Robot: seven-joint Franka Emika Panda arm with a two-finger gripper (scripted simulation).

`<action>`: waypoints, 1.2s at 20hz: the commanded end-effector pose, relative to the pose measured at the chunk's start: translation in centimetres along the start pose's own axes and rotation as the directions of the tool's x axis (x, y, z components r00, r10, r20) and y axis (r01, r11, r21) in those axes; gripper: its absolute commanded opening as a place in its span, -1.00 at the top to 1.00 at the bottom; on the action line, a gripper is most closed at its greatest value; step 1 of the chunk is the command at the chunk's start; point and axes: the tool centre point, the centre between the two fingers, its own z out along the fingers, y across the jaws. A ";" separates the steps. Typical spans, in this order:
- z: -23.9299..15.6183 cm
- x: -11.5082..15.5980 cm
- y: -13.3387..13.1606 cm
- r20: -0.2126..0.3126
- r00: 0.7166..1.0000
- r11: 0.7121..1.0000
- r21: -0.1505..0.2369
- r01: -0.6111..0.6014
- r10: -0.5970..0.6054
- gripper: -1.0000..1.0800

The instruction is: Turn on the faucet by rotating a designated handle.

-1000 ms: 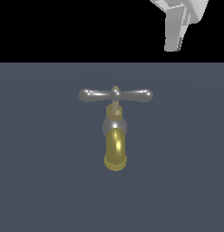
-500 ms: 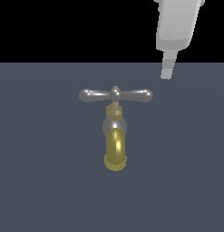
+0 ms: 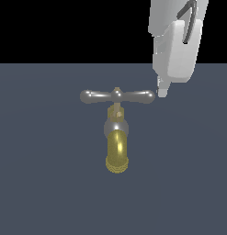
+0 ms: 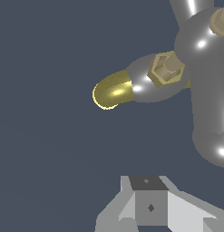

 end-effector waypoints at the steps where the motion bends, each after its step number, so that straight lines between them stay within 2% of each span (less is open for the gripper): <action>1: 0.9 0.1 0.6 0.000 0.999 0.999 0.002 0.047 -0.047 1.00; 12: 3.3 0.8 2.0 -0.006 0.986 0.985 0.009 0.169 -0.169 1.00; 24: 3.7 1.0 2.2 -0.008 0.982 0.982 0.011 0.191 -0.191 1.00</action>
